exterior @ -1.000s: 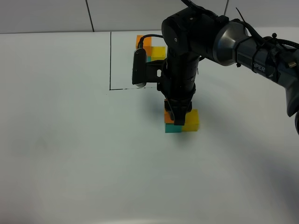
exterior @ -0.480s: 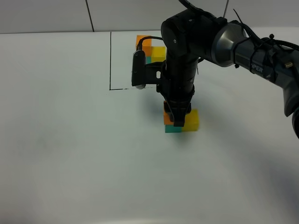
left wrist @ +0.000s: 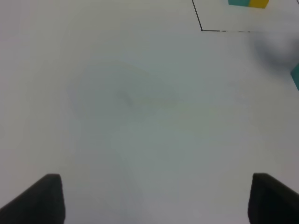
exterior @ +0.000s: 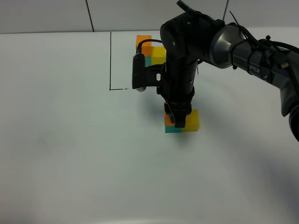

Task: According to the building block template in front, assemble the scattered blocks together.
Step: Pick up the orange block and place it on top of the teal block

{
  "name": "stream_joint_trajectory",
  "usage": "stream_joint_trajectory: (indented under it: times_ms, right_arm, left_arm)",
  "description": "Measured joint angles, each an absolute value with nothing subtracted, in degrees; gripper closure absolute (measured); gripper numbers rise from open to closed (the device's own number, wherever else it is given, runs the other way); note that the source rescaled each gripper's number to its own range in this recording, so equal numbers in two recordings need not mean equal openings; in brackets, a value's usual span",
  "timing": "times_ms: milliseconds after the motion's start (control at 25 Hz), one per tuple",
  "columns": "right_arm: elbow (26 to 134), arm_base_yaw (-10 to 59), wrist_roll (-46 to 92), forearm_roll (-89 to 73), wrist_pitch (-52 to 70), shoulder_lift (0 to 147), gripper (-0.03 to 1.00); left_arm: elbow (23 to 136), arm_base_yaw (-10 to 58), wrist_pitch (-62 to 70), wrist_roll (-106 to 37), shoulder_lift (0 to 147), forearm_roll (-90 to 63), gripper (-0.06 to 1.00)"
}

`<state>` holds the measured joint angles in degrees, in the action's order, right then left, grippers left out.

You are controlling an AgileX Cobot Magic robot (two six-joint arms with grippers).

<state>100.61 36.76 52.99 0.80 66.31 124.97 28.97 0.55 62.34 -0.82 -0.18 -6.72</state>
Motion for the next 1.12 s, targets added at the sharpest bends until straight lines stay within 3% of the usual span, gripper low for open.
stream_joint_trajectory:
  times_ms: [1120]
  right_arm:
    - [100.73, 36.76, 52.99, 1.24, 65.87, 125.51, 0.95]
  left_arm:
    - [28.97, 0.55, 62.34, -0.82, -0.18, -6.72, 0.15]
